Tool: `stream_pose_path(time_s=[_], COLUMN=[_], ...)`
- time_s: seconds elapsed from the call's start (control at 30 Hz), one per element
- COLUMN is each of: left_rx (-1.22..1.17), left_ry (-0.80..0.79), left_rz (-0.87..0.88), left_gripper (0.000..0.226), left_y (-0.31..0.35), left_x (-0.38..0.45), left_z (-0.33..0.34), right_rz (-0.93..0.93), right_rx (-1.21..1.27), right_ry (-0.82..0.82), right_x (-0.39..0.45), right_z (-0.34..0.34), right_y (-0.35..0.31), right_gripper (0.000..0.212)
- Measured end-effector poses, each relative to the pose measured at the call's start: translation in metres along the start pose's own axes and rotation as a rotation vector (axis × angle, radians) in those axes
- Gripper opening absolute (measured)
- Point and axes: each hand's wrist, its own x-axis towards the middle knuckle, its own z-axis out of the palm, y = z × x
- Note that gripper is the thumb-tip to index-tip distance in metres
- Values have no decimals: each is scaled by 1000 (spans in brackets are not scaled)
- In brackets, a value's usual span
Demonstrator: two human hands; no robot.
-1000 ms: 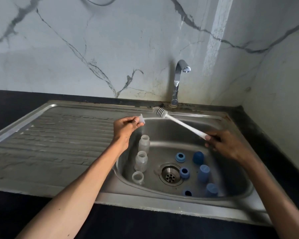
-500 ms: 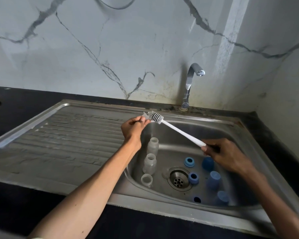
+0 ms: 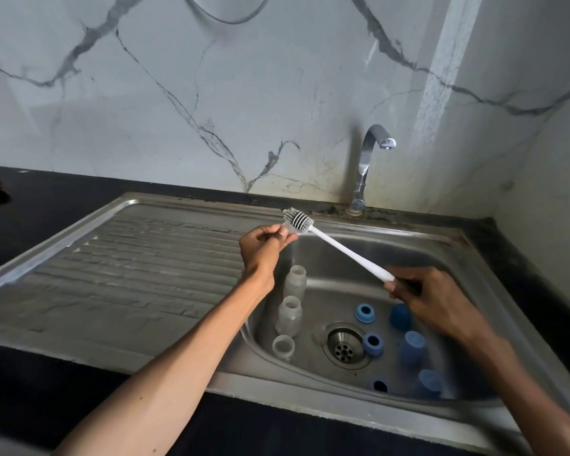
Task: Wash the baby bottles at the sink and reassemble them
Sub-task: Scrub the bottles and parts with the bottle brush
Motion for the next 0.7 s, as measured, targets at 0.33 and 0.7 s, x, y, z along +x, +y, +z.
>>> stream_pose_path(time_s=[0.33, 0.7], left_rx=[427, 217], left_ry=[-469, -176], left_rz=[102, -19], left_gripper=[18, 12], left_y=[3, 9], left_x=[-2, 7], left_z=[-5, -7], right_rz=[-17, -12], right_rx=[12, 13], right_ry=[12, 21], right_x=[0, 0], right_z=[1, -4], right_y=[-2, 4], right_gripper=[24, 31])
